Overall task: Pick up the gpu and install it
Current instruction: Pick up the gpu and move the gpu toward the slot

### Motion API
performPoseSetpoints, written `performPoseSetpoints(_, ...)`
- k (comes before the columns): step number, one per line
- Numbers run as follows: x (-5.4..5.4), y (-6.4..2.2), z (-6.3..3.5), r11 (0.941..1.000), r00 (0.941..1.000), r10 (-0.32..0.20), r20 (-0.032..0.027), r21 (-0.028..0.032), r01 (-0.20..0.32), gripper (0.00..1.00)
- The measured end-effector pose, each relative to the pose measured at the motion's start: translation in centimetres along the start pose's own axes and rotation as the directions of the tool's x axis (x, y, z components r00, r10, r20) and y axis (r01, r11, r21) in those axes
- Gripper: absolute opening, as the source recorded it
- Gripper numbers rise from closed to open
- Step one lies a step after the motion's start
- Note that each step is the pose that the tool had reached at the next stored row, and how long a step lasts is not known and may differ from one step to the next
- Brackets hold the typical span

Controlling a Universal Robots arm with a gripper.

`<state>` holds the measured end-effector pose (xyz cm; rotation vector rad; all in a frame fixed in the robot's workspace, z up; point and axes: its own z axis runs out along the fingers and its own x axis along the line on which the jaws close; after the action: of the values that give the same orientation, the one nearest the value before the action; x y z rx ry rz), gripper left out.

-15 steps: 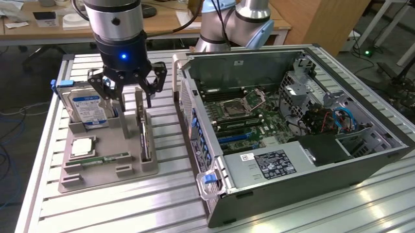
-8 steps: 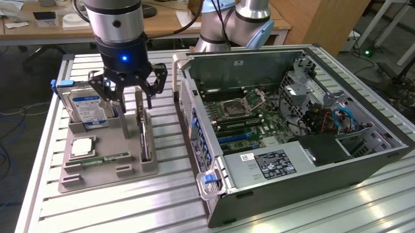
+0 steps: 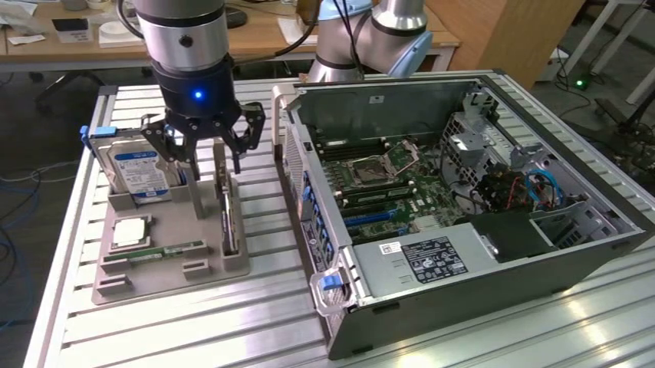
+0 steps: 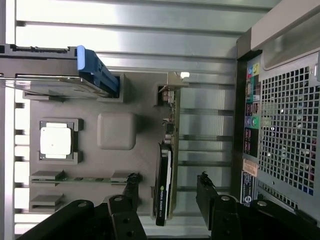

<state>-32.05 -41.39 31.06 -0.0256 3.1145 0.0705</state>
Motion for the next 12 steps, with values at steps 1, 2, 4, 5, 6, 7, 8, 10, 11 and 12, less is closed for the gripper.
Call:
performPoseSetpoints(1, 0.0, 0.0, 0.06, 1.0, 1.0, 0.0, 0.0, 0.0, 0.0, 0.59)
performPoseSetpoints(2, -0.01, -0.01, 0.12, 1.0, 1.0, 0.0, 0.0, 0.0, 0.0, 0.59)
performPoseSetpoints(4, -0.01, -0.02, 0.23, 1.0, 1.0, 0.0, 0.0, 0.0, 0.0, 0.59)
performPoseSetpoints(5, -0.01, -0.02, 0.29, 1.0, 1.0, 0.0, 0.0, 0.0, 0.0, 0.59)
performPoseSetpoints(6, -0.01, -0.03, 0.35, 1.0, 1.0, 0.0, 0.0, 0.0, 0.0, 0.59)
performPoseSetpoints(7, -0.01, -0.03, 0.41, 1.0, 1.0, 0.0, 0.0, 0.0001, 0.0, 0.59)
performPoseSetpoints(8, -0.01, -0.03, 0.48, 1.0, 1.0, 0.0, 0.0, 0.0001, 0.0, 0.59)
performPoseSetpoints(10, 0.0, -0.04, 0.6, 1.0, 1.0, 0.0, -0.0001, 0.0001, 0.0, 0.59)
performPoseSetpoints(11, 0.0, -0.04, 0.66, 1.0, 1.0, 0.0, -0.0001, 0.0001, 0.0, 0.59)
performPoseSetpoints(12, 0.0, -0.05, 0.72, 1.0, 1.0, 0.0, 0.0, 0.0, 0.0, 0.59)
